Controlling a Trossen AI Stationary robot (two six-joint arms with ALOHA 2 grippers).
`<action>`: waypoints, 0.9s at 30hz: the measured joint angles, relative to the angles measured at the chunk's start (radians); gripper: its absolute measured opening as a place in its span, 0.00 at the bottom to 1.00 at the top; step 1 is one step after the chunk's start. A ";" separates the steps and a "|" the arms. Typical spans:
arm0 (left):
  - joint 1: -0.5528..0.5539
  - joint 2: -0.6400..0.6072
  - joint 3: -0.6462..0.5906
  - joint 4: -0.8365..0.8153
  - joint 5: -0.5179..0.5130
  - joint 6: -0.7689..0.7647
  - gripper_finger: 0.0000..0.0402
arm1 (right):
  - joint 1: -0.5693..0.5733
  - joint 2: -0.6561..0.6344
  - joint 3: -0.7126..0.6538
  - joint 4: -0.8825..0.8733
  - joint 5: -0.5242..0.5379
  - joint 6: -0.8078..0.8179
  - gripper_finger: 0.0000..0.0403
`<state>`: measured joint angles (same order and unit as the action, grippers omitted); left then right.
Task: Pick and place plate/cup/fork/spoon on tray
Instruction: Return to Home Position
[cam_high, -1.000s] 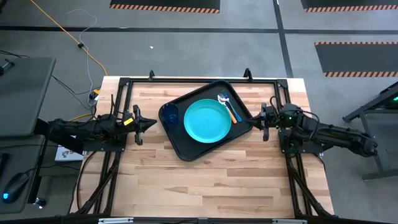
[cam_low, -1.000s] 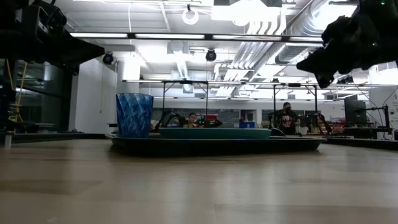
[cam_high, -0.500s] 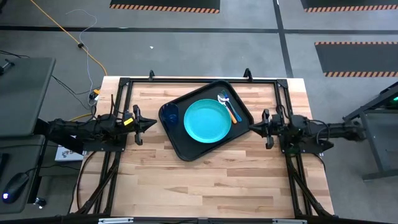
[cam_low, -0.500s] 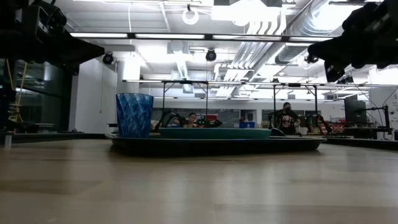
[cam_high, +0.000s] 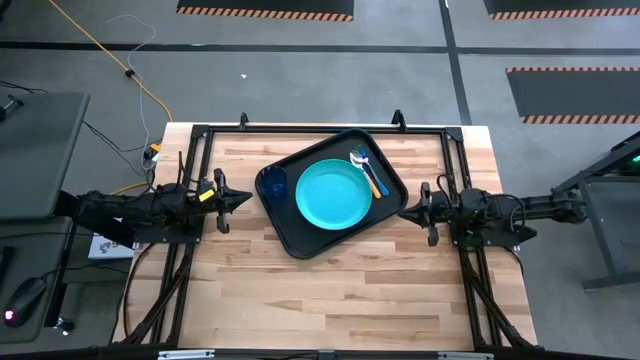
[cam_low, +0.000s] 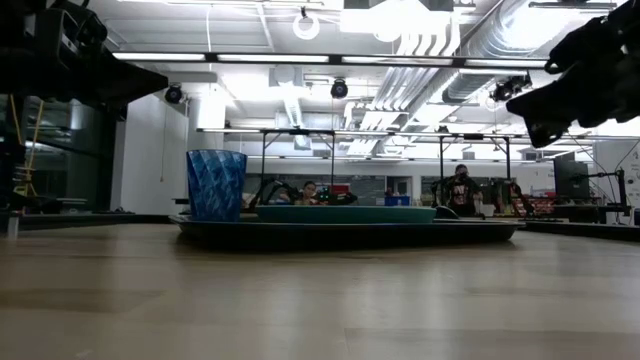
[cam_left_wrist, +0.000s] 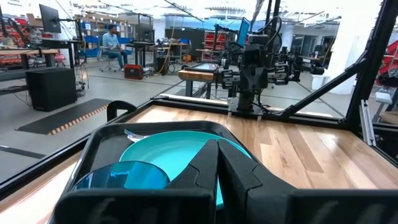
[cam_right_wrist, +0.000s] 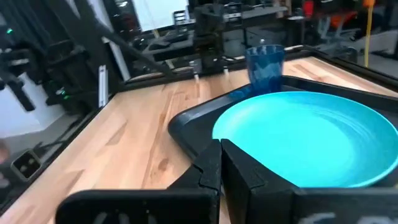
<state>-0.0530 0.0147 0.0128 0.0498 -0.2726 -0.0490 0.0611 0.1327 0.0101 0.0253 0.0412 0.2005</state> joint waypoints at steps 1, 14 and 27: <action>0.000 0.000 0.000 0.000 0.000 0.000 0.00 | -0.003 -0.003 0.000 -0.004 -0.015 -0.016 0.00; 0.000 0.000 0.000 0.000 0.000 0.000 0.00 | -0.010 -0.002 0.001 -0.016 -0.033 -0.020 0.00; 0.000 0.000 0.000 0.000 0.000 0.000 0.00 | -0.010 -0.002 0.002 -0.017 -0.032 -0.018 0.00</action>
<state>-0.0531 0.0147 0.0128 0.0497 -0.2726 -0.0490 0.0507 0.1303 0.0116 0.0078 0.0093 0.1822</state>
